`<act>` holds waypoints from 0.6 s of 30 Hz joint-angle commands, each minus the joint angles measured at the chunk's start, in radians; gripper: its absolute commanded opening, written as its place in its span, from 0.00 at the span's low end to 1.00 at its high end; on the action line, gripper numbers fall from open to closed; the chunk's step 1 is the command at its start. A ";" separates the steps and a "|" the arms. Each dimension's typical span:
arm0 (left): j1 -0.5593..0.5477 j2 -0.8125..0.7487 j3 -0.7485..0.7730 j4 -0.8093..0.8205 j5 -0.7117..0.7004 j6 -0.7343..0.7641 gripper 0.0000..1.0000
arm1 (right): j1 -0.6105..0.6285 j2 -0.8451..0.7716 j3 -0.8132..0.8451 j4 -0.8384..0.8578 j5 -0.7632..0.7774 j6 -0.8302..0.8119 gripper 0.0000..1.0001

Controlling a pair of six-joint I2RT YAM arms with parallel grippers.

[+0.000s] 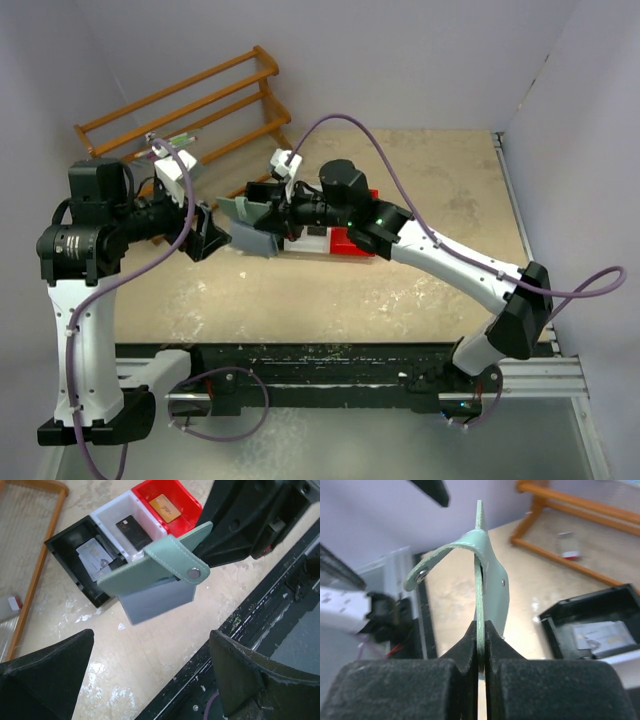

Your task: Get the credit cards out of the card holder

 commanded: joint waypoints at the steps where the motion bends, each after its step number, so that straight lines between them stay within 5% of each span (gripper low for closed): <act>1: -0.002 -0.019 -0.037 -0.033 0.117 0.127 0.99 | -0.026 -0.005 0.070 -0.071 -0.514 0.029 0.00; 10: -0.002 -0.023 -0.084 -0.042 0.209 0.192 0.93 | -0.027 0.062 0.200 -0.164 -0.696 0.031 0.00; 18: -0.002 0.001 -0.073 -0.156 0.306 0.271 0.48 | -0.032 0.103 0.272 -0.171 -0.764 0.041 0.00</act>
